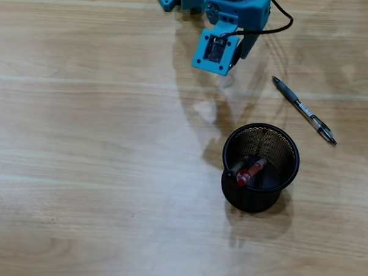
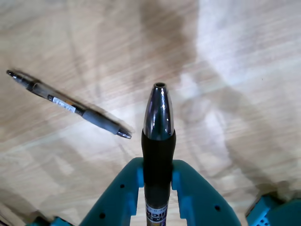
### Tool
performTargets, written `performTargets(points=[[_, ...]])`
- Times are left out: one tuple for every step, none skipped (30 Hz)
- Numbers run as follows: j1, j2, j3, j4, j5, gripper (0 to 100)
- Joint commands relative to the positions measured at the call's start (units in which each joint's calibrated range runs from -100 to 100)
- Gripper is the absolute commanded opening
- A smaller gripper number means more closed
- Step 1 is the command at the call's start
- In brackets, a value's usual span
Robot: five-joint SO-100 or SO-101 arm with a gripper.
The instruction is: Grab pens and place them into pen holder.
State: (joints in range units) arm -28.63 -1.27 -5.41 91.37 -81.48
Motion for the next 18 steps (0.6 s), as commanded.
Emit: performTargets(points=[[2.25,-4.8,-3.09,-2.67,4.1,2],[3.07,-5.39,-3.09,-4.94,6.14,2],[3.99,-5.82,-3.09,-7.31,8.24,2],[4.63,-6.24,-3.09,-9.96,10.33,2],[5.27,-6.58,-3.09,-12.96,12.27,2],[5.91,-6.92,-3.09,-15.42,13.84,2],[6.36,-7.26,-3.09,-17.97,15.3,2],[6.64,-7.77,-3.09,-20.34,16.56,2],[6.82,-8.28,-3.09,-22.26,17.45,2],[6.91,-8.79,-3.09,-23.99,18.03,2],[6.91,-9.38,-3.18,-25.63,18.39,2],[7.1,-9.81,-3.55,-26.9,18.71,2],[7.19,-9.98,-4.18,-28.27,19.18,2],[7.19,-10.15,-5.18,-29.82,19.86,2],[7.19,-10.15,-6.26,-31.46,20.64,2],[7.19,-10.06,-7.62,-33.19,21.48,2],[7.1,-9.89,-9.07,-34.92,22.11,2],[6.91,-9.81,-10.33,-36.47,22.58,2]])
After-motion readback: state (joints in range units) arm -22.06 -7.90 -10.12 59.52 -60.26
